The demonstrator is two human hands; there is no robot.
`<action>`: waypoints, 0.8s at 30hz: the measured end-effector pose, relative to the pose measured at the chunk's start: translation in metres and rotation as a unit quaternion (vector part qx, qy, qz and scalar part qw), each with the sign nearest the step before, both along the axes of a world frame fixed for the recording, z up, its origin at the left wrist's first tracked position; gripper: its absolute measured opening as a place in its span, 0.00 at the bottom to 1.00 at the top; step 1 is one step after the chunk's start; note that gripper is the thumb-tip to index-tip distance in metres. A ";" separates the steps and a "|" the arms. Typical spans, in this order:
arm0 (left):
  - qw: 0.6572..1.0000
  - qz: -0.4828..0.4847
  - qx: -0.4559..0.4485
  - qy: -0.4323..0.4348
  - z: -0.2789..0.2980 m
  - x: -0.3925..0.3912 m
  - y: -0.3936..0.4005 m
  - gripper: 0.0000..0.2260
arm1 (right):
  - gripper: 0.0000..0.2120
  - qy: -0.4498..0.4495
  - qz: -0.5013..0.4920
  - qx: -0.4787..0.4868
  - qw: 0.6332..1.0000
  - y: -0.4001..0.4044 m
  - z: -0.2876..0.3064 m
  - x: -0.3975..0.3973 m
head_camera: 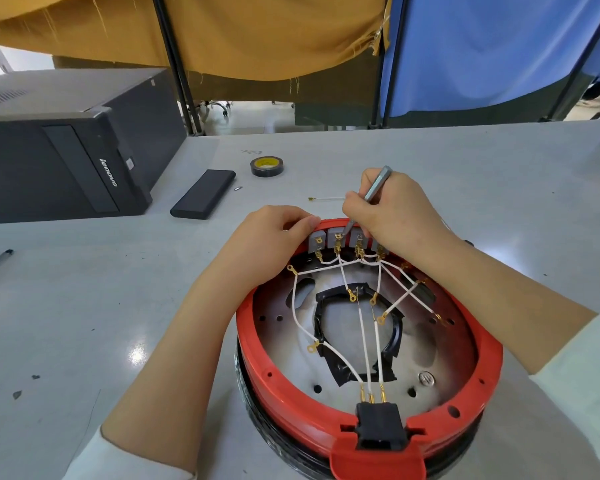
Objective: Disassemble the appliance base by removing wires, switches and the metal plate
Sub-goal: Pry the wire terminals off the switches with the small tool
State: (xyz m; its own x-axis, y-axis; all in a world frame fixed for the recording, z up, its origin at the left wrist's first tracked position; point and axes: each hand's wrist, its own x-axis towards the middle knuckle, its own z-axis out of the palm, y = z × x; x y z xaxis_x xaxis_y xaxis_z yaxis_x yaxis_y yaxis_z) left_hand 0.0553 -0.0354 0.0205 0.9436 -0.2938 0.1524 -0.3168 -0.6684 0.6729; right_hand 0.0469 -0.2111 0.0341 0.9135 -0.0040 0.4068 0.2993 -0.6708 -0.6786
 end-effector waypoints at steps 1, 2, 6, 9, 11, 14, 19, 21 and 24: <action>1.000 0.000 -0.001 0.000 0.000 0.000 0.000 0.12 | 0.13 0.007 0.001 -0.001 1.000 0.000 0.000 0.001; 1.000 0.000 -0.002 -0.001 0.000 0.000 0.000 0.12 | 0.14 0.013 0.001 0.002 1.000 -0.001 0.000 0.002; 1.000 -0.002 -0.003 0.000 0.000 0.000 0.000 0.12 | 0.14 0.035 0.002 0.019 0.999 -0.002 0.000 0.007; 1.000 -0.004 0.000 -0.002 0.000 0.000 0.000 0.12 | 0.14 0.038 0.000 0.017 0.999 -0.002 -0.001 0.008; 1.000 -0.003 0.001 -0.003 0.000 0.001 0.000 0.12 | 0.14 0.036 0.002 0.016 0.999 -0.001 -0.001 0.007; 1.000 -0.002 0.004 -0.003 0.000 0.001 0.000 0.12 | 0.14 0.057 0.002 0.005 0.998 0.000 0.002 0.008; 1.000 -0.001 0.006 -0.004 0.000 0.001 0.000 0.12 | 0.14 0.106 0.002 -0.005 0.994 0.000 0.007 0.013; 1.000 -0.001 0.006 -0.004 0.000 0.001 0.000 0.12 | 0.14 0.114 0.000 -0.011 0.993 0.000 0.008 0.015; 1.000 -0.001 0.007 0.000 0.000 0.001 0.001 0.12 | 0.16 0.127 -0.007 -0.046 0.991 0.001 0.010 0.016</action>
State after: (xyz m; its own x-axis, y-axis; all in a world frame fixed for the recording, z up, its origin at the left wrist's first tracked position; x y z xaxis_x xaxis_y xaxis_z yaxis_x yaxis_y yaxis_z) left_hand 0.0567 -0.0348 0.0206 0.9432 -0.2970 0.1491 -0.3180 -0.6768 0.6640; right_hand 0.0632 -0.2096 0.0437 0.9866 0.0080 0.1630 0.1162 -0.7358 -0.6672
